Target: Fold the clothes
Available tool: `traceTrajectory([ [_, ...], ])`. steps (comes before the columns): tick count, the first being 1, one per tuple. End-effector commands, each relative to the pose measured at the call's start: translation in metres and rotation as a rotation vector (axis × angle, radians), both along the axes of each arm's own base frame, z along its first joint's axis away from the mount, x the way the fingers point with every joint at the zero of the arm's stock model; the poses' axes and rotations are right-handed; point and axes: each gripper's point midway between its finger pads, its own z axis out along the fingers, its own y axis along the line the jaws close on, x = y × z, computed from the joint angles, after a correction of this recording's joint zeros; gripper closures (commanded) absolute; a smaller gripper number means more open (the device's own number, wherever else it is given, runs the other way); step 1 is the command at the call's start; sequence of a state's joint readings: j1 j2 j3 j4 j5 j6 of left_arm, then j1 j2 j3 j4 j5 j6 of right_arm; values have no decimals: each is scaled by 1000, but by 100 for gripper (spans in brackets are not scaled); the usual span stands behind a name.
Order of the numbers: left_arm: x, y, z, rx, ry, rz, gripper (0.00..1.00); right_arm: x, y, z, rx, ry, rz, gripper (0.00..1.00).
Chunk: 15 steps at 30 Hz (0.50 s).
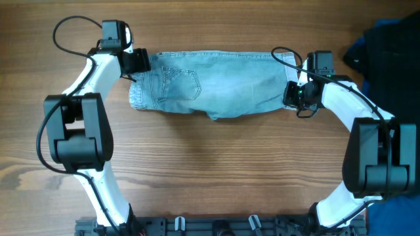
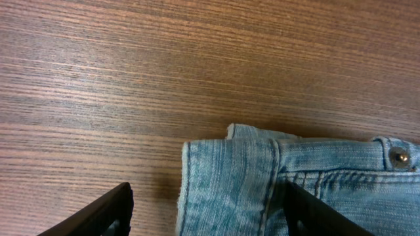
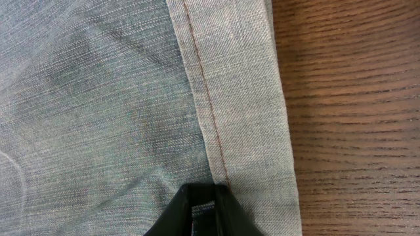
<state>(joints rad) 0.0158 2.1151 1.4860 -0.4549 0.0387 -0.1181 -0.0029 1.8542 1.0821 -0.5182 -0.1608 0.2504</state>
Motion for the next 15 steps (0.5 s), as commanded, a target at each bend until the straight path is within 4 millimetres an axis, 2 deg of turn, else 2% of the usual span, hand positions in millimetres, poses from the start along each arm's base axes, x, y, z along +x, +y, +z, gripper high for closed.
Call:
traceTrajectory([
  [1,4,4,-4,0,-9,10,26,-27,1,-28,-1,106,-7,86],
  [3,5,-3,-4,-33,-12,-8,22,-27,1,-28,-1,104,-7,86],
  [4,6,-4,-3,-40,-18,-12,24,-27,1,-28,-1,104,-7,86],
  [5,7,-6,-2,-51,-21,-18,31,-27,1,-28,-1,104,-7,86],
  [7,6,-13,0,-129,-24,-44,22,-27,1,-28,-1,104,-7,85],
  [9,5,-11,4,-231,-28,-57,21,-27,1,-28,-1,105,-7,85],
  [11,4,-1,9,-320,-40,-54,20,-27,1,-28,-1,105,-7,85],
  [13,2,19,8,-328,-38,-14,19,-27,1,-28,0,105,-8,85],
  [15,-2,28,5,-331,-25,5,18,-27,1,-28,0,105,-9,85],
])
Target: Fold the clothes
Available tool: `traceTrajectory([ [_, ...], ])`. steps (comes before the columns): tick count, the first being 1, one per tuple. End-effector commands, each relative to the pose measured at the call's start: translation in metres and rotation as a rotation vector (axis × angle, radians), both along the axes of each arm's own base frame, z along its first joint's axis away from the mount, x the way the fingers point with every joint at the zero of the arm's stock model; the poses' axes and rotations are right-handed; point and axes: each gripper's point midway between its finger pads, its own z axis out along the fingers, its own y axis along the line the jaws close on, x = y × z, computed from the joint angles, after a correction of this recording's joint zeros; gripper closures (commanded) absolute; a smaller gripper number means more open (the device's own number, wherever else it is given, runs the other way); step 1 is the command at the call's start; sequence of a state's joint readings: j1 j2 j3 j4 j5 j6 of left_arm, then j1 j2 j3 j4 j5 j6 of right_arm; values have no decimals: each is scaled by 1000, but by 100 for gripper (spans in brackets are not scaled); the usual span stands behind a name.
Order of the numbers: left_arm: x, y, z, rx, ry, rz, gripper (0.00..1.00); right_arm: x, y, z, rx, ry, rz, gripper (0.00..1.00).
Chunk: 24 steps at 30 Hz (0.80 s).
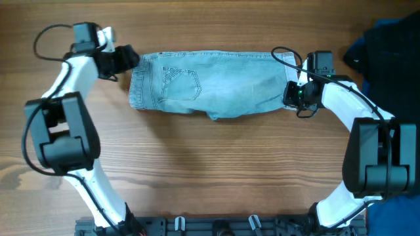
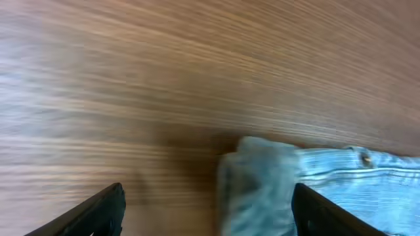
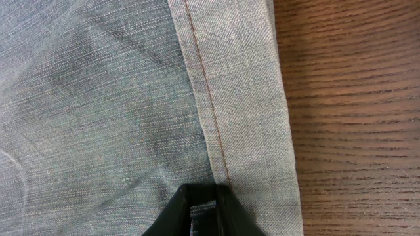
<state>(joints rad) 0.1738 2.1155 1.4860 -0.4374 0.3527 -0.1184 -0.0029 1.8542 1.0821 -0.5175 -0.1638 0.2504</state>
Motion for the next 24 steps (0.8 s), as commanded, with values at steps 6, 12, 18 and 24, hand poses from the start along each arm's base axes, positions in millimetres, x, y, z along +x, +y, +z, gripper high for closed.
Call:
traceTrajectory([
  [6,-2,-17,-1,-144,-9,-68,25,-27,1,-28,-3,106,-10,85],
  [12,-6,-24,-25,-155,42,-77,30,-27,1,-28,-3,106,-10,84],
  [18,-1,-51,-6,-290,-25,-164,52,-27,1,-28,-3,104,-9,83],
  [24,0,-52,27,-285,-78,-176,88,-22,1,-27,-3,85,-9,84],
])
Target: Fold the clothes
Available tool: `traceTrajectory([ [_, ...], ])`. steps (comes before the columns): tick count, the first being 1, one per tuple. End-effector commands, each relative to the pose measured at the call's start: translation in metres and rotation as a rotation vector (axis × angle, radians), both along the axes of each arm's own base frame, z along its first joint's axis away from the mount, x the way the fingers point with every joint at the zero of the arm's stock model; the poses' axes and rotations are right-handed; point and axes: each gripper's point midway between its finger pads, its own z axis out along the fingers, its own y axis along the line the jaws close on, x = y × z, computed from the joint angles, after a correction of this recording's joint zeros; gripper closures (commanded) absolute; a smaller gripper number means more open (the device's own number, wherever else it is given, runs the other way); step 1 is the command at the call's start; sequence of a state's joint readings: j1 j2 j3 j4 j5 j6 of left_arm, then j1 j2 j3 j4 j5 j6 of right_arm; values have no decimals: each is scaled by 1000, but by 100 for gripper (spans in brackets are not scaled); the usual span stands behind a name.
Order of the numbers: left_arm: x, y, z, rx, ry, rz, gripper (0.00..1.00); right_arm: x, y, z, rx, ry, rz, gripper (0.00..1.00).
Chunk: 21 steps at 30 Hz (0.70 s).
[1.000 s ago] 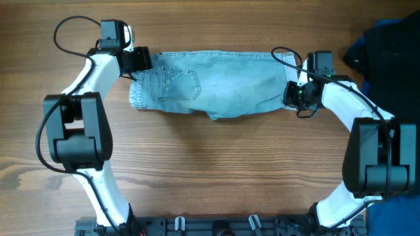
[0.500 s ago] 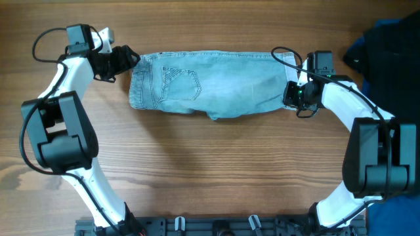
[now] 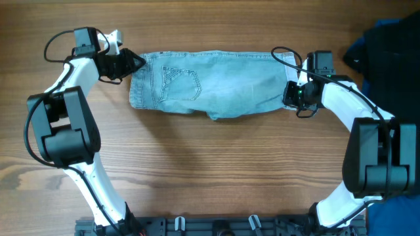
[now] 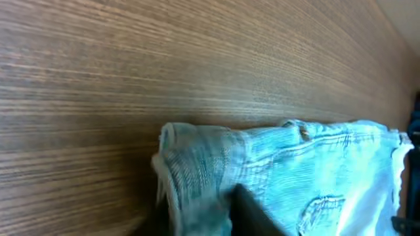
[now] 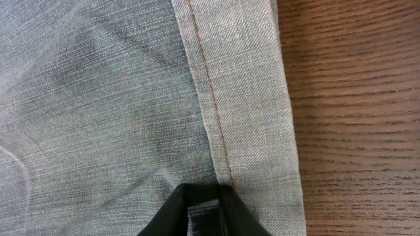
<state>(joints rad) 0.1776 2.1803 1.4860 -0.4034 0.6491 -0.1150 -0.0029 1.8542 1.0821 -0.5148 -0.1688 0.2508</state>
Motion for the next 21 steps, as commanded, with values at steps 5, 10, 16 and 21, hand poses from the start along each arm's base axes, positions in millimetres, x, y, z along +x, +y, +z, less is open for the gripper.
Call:
traceTrajectory([
  [5,-4,-9,58,-24,-80,-31,93,40,0,53,-26,-151,44,57],
  [10,-18,-12,68,-33,-36,-30,96,75,-9,123,-71,-328,103,41],
  [16,-25,-12,64,-32,2,-25,96,108,-22,97,-145,-402,206,52],
  [21,-24,-9,62,-13,4,-16,96,131,-23,54,-155,-413,225,57],
])
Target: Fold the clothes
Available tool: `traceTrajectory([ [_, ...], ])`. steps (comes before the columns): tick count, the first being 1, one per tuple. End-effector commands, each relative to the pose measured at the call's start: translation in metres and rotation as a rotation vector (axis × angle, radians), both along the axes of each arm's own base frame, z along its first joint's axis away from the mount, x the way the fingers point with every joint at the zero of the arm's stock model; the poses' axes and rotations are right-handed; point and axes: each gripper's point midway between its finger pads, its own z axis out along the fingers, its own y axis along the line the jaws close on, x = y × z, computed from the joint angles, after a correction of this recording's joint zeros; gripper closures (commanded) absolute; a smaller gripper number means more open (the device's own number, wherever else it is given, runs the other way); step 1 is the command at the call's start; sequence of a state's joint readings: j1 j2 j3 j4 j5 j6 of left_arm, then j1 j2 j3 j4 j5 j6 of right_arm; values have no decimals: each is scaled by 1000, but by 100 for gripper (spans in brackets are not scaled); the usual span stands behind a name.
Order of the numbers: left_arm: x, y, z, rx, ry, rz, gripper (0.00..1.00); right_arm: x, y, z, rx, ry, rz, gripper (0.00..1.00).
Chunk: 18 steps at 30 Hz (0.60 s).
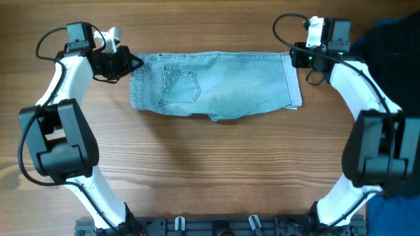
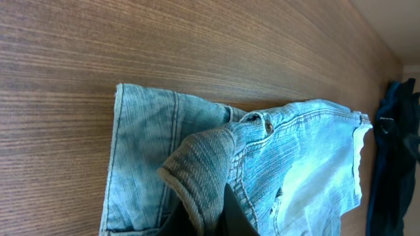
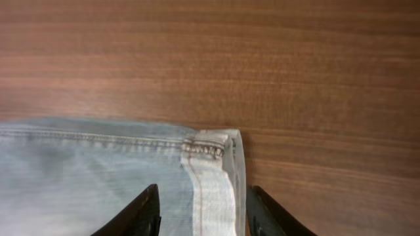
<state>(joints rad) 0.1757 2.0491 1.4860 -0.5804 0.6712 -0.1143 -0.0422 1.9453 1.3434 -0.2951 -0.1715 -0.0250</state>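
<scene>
Light blue jeans [image 1: 216, 85] lie folded lengthwise across the far half of the table, waistband to the left and leg hems to the right. My left gripper [image 1: 126, 63] is at the far-left waistband corner. In the left wrist view it [image 2: 205, 213] is shut on a bunched fold of the waistband [image 2: 197, 157], which is raised off the cloth below. My right gripper [image 1: 296, 58] is at the far-right corner. In the right wrist view it [image 3: 205, 213] is open, with its fingers [image 3: 146, 213] on either side of the hem corner [image 3: 213, 147].
A heap of dark clothes [image 1: 387, 39] lies at the far right edge, close to the right arm. Blue fabric [image 1: 397, 219] shows at the near right corner. A black rail [image 1: 216, 226] runs along the table's near edge.
My right gripper was shut at the hem near its front end; it is now open at the hem's far corner. The left gripper stays shut on the waistband, whose fold now stands higher.
First my left gripper hung open over the waistband corner while the right was shut at the hem. Then the left stood open just left of the jeans. Then it was shut on the waistband corner. Now the right has let go and sits at the far hem corner.
</scene>
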Motion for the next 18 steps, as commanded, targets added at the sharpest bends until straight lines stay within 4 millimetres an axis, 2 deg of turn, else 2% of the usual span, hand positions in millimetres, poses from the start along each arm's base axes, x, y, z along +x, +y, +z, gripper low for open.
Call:
traceTrajectory([
  [1,2,2,14,28,-33,3,96,8,-3,-29,-26,20,12,57],
  [7,3,4,13,42,-36,9,96,9,6,-54,18,47,45,57],
  [18,3,4,13,42,-35,10,92,16,15,-65,61,26,73,57],
])
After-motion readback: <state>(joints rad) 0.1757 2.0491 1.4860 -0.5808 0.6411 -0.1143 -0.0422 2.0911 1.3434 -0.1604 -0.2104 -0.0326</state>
